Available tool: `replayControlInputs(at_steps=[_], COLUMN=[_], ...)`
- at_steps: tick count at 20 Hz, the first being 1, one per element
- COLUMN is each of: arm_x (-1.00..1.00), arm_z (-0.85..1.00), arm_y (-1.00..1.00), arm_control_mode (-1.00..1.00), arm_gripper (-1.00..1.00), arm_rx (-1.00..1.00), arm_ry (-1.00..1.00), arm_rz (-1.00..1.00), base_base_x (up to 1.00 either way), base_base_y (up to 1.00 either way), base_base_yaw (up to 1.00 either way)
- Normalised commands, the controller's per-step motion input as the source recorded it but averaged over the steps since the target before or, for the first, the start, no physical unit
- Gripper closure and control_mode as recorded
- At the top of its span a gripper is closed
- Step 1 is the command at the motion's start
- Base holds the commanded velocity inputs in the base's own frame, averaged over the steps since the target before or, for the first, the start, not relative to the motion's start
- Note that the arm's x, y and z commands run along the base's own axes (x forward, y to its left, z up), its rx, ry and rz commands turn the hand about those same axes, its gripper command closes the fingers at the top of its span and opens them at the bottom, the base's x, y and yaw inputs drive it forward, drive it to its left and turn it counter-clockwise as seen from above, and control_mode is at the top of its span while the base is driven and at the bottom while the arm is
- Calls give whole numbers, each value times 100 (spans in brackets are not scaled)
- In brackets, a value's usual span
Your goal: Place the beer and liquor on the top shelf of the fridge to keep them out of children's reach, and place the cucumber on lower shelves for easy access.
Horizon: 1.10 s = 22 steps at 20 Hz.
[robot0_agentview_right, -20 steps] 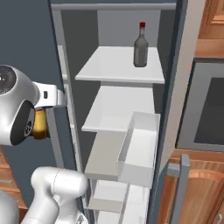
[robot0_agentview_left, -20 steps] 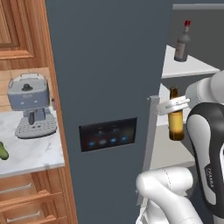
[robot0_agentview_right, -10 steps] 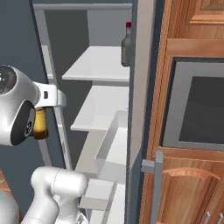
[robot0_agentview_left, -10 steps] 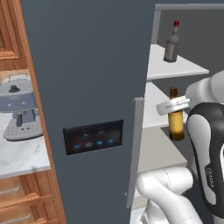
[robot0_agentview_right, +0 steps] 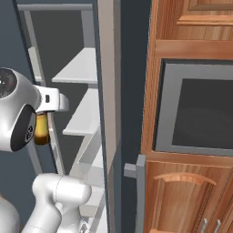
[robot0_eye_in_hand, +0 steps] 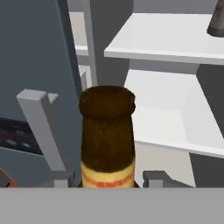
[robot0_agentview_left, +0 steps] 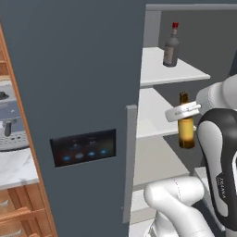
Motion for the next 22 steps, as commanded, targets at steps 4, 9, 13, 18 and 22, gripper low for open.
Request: replayControlInputs(at_steps=[4,9,13,18,22], arm_x=[0,0,0,0,0], arm_z=[0,2,14,45,53], arm_y=[0,0,-2,-2,-5], arm_control_mode=[100,-100,-100,-100,-100], arm_gripper=[100,100,100,100,100], arm_rx=[0,0,0,0,0], arm_ry=[0,-1,-12,-20,-19], arm_rz=[0,0,0,0,2], base_base_x=[0,0,0,0,0], base_base_y=[-15,0,0,0,0], base_base_yaw=[-1,0,0,0,0])
